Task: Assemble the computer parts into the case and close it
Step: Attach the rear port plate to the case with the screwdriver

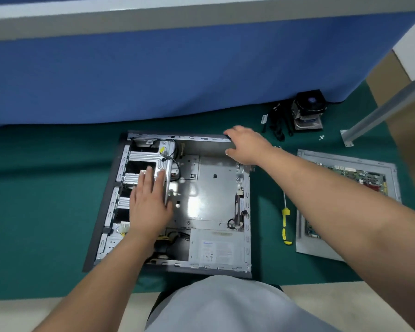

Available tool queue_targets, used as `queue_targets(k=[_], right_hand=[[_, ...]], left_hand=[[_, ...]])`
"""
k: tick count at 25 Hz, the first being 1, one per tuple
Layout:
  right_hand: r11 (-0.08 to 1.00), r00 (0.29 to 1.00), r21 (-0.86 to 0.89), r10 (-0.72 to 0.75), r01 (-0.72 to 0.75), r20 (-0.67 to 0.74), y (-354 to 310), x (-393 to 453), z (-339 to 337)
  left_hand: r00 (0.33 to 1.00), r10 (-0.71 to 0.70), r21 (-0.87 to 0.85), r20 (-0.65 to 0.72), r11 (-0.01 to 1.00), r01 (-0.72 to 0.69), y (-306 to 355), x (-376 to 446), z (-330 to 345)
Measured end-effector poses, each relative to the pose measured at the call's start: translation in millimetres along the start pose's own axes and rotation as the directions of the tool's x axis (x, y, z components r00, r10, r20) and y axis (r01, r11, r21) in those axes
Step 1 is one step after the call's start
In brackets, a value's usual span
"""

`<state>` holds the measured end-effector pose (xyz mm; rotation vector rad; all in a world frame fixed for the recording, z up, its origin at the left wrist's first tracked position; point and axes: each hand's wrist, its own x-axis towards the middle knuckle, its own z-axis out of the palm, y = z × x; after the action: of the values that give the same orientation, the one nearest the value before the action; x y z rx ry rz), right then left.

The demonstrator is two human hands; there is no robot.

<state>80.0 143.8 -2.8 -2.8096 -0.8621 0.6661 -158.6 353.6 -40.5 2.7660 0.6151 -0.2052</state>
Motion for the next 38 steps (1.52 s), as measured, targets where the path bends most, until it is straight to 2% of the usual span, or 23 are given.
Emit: queue_targets(k=[1, 4, 10, 13, 20, 27, 32, 35, 38], right_hand=[[0.998, 0.999, -0.060, 0.024, -0.022, 0.030, -8.1, 10.7, 5.0], [0.964, 0.992, -0.232, 0.122, -0.127, -0.035, -26.1, 28.3, 20.0], [0.928, 0.977, -0.310, 0.181, -0.206, -0.109, -27.7, 28.8, 27.2], [0.930, 0.974, -0.294, 0.198, -0.222, -0.110, -30.2, 26.4, 26.6], [0.925, 0.949, -0.213, 0.301, -0.315, -0.094, -18.1, -5.6, 30.0], [0.894, 0.913, -0.187, 0.397, -0.408, -0.093, -9.5, -71.0, 54.0], [0.886, 0.893, -0.110, 0.448, -0.451, -0.052, -19.5, -114.7, 74.4], [0.879, 0.885, -0.103, 0.464, -0.465, -0.038, -23.0, -133.2, 82.8], [0.868, 0.872, -0.094, 0.489, -0.487, -0.006, -25.0, -141.7, 82.9]], left_hand=[[1.000, 0.000, -0.009, 0.014, 1.000, 0.000, -2.5, 1.6, 1.9], [1.000, -0.005, -0.029, 0.027, 1.000, 0.006, -4.5, 6.0, 5.6], [0.996, -0.036, 0.022, 0.076, 0.999, 0.034, 0.7, 8.0, 5.2], [0.996, -0.020, 0.036, 0.088, 0.999, 0.017, -0.1, 7.7, -1.7], [0.975, 0.195, 0.156, 0.110, 0.965, -0.211, -15.1, 56.5, -24.9], [0.912, 0.396, 0.210, 0.107, 0.887, -0.410, -2.5, 122.0, -41.5], [0.840, 0.528, 0.264, 0.123, 0.798, -0.541, 23.2, 146.5, -40.8], [0.828, 0.552, 0.295, 0.100, 0.778, -0.554, 34.9, 141.8, -35.0], [0.845, 0.534, 0.273, 0.034, 0.808, -0.522, 33.8, 122.0, -29.0]])
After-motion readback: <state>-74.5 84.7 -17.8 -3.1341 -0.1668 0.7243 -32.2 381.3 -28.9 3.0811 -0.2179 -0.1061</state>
